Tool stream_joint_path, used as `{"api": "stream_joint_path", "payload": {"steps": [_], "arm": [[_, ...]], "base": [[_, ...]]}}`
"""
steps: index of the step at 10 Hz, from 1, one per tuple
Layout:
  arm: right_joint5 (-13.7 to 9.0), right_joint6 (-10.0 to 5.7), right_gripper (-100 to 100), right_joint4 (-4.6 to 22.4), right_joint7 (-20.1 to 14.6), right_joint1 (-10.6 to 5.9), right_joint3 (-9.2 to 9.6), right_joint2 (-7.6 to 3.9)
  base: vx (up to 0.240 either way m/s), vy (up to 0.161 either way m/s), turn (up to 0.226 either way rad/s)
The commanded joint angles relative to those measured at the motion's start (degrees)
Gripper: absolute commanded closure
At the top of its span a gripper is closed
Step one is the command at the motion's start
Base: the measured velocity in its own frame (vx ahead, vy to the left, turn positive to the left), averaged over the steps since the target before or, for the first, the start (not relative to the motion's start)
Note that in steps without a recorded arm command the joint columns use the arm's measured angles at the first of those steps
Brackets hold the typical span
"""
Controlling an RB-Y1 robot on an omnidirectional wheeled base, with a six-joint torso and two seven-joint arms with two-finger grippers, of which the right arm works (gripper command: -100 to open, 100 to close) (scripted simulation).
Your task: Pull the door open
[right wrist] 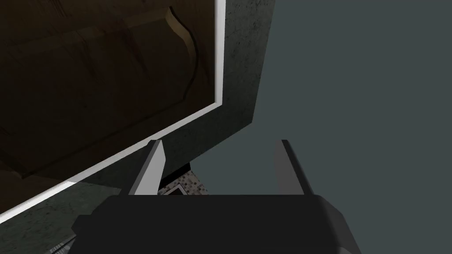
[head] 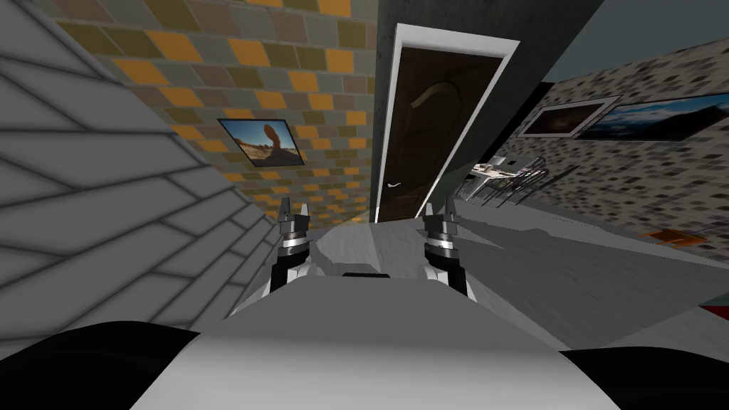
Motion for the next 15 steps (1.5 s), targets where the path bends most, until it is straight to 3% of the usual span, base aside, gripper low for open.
{"api": "stream_joint_path", "payload": {"steps": [1,6,15], "arm": [[0.0,-0.23,-100,1.8,0.0,-0.59,-0.18,-0.56],[0.0,-1.03,-100,8.3,-0.1,-2.7,-0.81,-2.32],[0.1,-2.43,-100,19.7,-0.1,-6.38,-1.92,-5.01]], "base": [[0.087,-0.119,0.1],[0.167,-0.007,0.051],[0.091,-0.036,0.051]]}}
